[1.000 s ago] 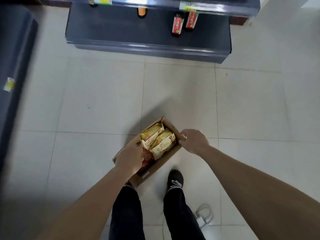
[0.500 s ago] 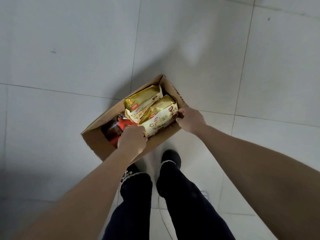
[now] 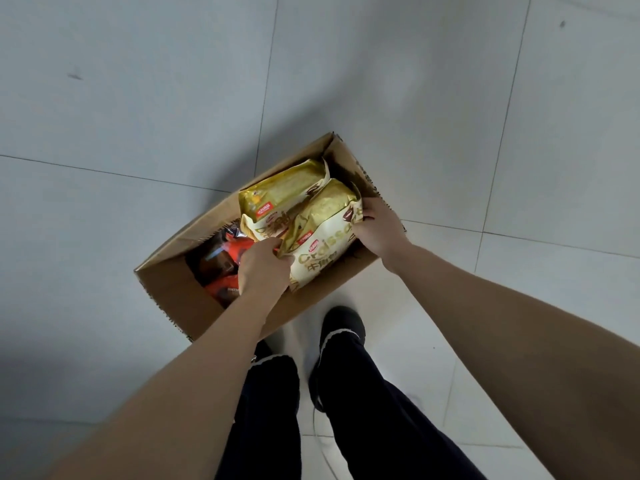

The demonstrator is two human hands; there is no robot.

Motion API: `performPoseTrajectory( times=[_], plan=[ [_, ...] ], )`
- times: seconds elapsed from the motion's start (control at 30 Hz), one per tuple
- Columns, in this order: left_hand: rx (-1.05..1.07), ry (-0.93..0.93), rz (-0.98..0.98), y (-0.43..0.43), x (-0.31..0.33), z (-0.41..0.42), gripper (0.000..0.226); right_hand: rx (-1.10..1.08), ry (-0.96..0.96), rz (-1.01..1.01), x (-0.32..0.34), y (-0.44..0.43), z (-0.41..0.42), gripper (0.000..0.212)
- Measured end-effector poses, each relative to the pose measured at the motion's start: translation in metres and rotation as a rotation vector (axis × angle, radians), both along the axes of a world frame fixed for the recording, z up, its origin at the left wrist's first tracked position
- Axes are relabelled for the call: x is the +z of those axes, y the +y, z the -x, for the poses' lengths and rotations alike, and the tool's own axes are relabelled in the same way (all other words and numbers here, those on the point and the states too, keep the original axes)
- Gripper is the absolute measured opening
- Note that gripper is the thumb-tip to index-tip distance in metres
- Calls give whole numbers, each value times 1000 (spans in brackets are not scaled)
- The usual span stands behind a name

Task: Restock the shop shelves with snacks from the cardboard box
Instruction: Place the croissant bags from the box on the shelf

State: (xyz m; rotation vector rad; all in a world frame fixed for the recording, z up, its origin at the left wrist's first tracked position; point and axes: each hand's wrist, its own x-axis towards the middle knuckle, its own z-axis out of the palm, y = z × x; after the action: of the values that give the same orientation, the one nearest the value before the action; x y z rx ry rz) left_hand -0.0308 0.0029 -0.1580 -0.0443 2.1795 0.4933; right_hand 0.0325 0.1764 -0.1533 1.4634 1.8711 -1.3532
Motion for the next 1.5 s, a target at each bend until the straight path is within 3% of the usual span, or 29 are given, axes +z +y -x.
performPoseTrajectory(
  times=[0.13, 0.23, 0.33, 0.53, 0.6, 0.7, 0.8, 0.9, 0.97, 1.13, 1.2, 1.33, 1.5],
  plan=[
    [114, -33, -68, -23, 48, 10, 24, 14, -6, -17, 48, -8, 11, 33],
    [181, -98, -102, -38, 99, 29, 29, -11, 11, 12, 90, -19, 21, 44],
    [180, -128, -133, -51, 156, 53, 32, -24, 54, 57, 141, -29, 34, 40],
    [279, -256, -183, -83, 258, 102, 29, 100, 99, 276, 233, -44, 60, 57],
    [317, -251, -220, -101, 287, 112, 28, 121, 151, 289, 263, -52, 71, 47],
    [448, -192, -302, -125, 325, 121, 18, 135, 236, 238, 304, -67, 91, 21],
    [713, -94, -400, -148, 358, 124, 15, 121, 303, 159, 341, -85, 110, 32],
    [886, -61, -465, -169, 392, 121, 19, 149, 344, 101, 379, -106, 128, 28],
    [869, -44, -469, -181, 416, 116, 16, 168, 388, 94, 402, -120, 139, 28],
    [840, 19, -533, -215, 466, 108, 54, 250, 503, 74, 457, -160, 168, 24],
    [875, 81, -569, -231, 486, 105, 56, 290, 524, 100, 478, -177, 177, 22],
    [962, 249, -535, -268, 527, 100, 68, 423, 565, 169, 517, -213, 195, 34],
    [1092, 449, -529, -321, 573, 99, 48, 543, 670, 213, 570, -272, 218, 39]
  ],
)
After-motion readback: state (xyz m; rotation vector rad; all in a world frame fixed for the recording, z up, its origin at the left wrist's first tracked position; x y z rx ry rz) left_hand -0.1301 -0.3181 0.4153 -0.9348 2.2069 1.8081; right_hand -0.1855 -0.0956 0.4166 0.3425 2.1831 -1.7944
